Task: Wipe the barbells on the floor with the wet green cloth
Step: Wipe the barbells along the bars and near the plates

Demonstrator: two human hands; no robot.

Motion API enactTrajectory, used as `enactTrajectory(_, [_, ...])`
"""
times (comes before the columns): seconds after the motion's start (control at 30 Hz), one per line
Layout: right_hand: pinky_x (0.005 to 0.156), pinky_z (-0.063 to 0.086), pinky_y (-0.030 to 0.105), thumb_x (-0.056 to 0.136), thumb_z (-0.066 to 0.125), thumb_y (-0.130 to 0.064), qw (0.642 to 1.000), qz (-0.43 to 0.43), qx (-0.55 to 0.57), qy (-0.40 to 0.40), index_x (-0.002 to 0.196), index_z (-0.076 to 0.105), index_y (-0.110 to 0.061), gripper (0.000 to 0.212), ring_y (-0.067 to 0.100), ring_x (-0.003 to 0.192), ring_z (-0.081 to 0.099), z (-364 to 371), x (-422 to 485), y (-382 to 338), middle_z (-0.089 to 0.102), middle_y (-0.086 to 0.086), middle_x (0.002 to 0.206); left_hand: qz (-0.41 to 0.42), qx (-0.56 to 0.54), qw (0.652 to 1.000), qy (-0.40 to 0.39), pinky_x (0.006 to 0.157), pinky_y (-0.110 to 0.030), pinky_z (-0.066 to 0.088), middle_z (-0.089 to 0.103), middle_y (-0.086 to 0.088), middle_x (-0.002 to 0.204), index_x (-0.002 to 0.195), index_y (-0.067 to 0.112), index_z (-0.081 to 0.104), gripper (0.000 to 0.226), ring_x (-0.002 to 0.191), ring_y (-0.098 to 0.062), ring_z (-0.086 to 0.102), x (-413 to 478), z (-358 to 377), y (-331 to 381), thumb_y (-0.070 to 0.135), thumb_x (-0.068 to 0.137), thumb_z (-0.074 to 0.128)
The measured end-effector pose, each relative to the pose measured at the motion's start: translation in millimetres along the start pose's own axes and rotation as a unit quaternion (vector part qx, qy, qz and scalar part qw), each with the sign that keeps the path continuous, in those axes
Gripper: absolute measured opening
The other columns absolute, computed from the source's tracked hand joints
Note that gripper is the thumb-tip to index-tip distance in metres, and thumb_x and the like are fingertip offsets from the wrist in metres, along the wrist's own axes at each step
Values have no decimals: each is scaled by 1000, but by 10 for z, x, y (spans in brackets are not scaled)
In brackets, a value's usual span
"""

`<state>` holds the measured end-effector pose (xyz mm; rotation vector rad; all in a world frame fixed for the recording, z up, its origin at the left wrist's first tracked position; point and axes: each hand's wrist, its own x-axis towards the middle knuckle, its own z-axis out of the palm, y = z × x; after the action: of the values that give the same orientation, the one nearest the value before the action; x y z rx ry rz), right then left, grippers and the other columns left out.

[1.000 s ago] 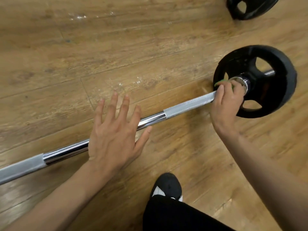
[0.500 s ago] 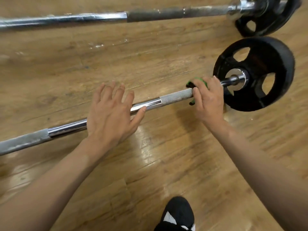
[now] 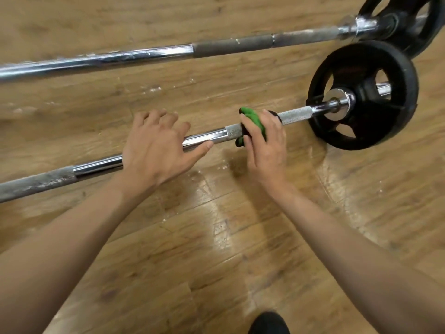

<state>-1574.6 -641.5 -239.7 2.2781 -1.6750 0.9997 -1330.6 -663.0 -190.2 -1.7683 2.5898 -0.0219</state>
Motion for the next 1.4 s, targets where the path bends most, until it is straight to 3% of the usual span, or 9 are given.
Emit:
enactTrajectory(0.1, [118,34,46,109,46,-20,998,-20,-54,-12,142,61,-12,37,39,135,49,-89,78,459,57,21,141,0,-5,1000,-3,103,-47,33,67,-11,136,119,23,73,92,130,-35,53,57,6,-49,86,91,13])
enactTrajectory(0.33, [115,34,45,104,46,-14,958,257,-21,125,113,68,-2,27,37,130,49,61,385,224,60,17,127,-7,-2,1000,-9,102,-47,33,69,-9,132,120,22,73,98,127,-32,54,73,-6,-42,88,90,6])
enactTrajectory(0.47, [107,39,55,107,44,-17,988,130,-22,78,108,69,-1,30,41,113,53,223,213,-302,61,20,115,-11,-8,1000,-15,100,-47,33,72,-7,125,118,20,73,102,125,-31,55,-7,-26,32,87,90,2])
enactTrajectory(0.6, [120,28,52,111,39,-32,999,-12,-51,-15,122,71,-6,43,35,121,51,43,87,-111,63,21,123,-18,-16,1000,-20,101,-46,31,71,-8,127,120,19,70,95,126,-32,55,-117,-54,109,84,93,6])
enactTrajectory(0.8, [121,26,57,109,39,-24,972,212,-92,47,124,66,-11,33,29,137,46,-249,90,583,60,13,131,-20,-21,999,-18,105,-47,31,69,-8,129,125,18,65,94,126,-33,54,-292,-50,234,82,93,5])
enactTrajectory(0.9, [105,39,58,104,43,-15,966,239,-71,61,107,68,-5,28,35,118,51,-198,166,248,60,18,115,-18,-30,999,-22,107,-50,31,67,-9,132,127,16,64,92,126,-34,54,-357,-62,306,81,93,7])
enactTrajectory(1.07, [102,41,53,106,43,-18,998,58,-11,-25,110,72,-7,31,36,103,54,-98,-190,-536,63,16,108,-17,-30,999,-26,109,-51,31,62,-16,142,134,13,63,79,131,-37,52,-509,-66,411,72,96,26])
enactTrajectory(1.2, [92,45,51,109,48,-28,988,-106,-45,-106,125,71,-7,35,38,101,58,-374,-193,46,65,17,115,-28,-46,998,-32,116,-55,29,59,-18,146,134,13,63,77,139,-40,47,-608,-73,508,71,96,29])
enactTrajectory(1.4, [85,43,51,108,41,-22,988,130,-87,-8,100,72,-2,38,38,88,57,-585,-132,604,61,15,90,-32,-61,998,-6,119,-56,25,62,-19,142,133,13,64,79,141,-40,47,-727,-27,622,74,95,31])
